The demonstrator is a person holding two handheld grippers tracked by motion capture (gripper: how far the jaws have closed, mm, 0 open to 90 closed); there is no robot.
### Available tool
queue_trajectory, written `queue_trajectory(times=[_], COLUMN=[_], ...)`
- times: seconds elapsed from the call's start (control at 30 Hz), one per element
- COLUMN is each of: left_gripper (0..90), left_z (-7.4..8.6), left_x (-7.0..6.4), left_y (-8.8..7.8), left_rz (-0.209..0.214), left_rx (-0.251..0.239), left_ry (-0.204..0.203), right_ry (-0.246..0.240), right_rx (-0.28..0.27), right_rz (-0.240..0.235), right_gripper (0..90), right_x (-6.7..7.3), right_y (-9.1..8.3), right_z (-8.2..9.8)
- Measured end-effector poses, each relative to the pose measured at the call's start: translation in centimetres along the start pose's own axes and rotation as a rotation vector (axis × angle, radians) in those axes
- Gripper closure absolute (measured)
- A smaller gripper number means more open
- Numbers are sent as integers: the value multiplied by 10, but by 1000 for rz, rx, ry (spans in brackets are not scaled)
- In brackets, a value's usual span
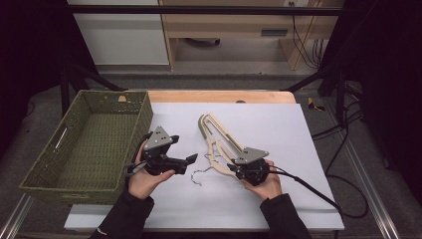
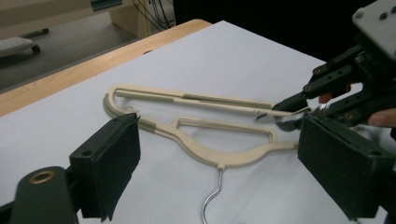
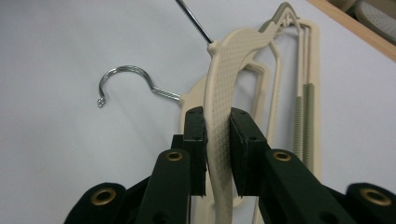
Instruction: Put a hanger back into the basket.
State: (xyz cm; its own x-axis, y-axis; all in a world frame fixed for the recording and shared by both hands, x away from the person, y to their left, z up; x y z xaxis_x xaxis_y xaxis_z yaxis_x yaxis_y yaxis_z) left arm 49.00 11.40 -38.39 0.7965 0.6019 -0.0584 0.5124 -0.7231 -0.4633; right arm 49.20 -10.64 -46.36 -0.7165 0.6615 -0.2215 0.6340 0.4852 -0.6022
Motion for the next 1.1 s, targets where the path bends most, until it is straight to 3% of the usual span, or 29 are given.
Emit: queue_trajectory(times=[0.27, 0.53, 0.63, 0.9, 1.1], left_gripper=[131, 116, 104, 93, 87], left_z=[6, 12, 14, 12, 11], left_x=[7, 4, 4, 2, -1], left_y=[-7, -1, 2, -1, -1], left_rz=[-25, -10, -10, 3, 15], left_rx=[-6, 6, 6, -3, 1], left_ry=[-5, 5, 1, 18, 34], right_ry=[49, 88, 112, 137, 119], right_rx=[-30, -60, -67, -110, -137], right_rz=[54, 140, 145, 83, -33], right_gripper=[815, 866, 868, 870, 870], right_x=[-20, -46, -54, -55, -40], right_y=[-16, -33, -38, -49, -51], right_z=[0, 4, 7, 4, -7])
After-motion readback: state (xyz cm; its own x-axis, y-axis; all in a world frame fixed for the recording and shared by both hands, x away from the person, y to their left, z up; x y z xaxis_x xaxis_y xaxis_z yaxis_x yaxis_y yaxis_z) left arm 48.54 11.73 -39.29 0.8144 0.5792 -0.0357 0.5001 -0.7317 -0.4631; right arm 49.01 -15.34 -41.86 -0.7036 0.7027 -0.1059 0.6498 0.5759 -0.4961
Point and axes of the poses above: each handheld gripper's, and its own axes: y roughly forward along the jaws, z roughly out of its underside, x roughly to its left, the point moved 6 cm from there along y, roughly forward along the jaws, and after that the axes turned 5 degrees about z, right-handed, at the moved point
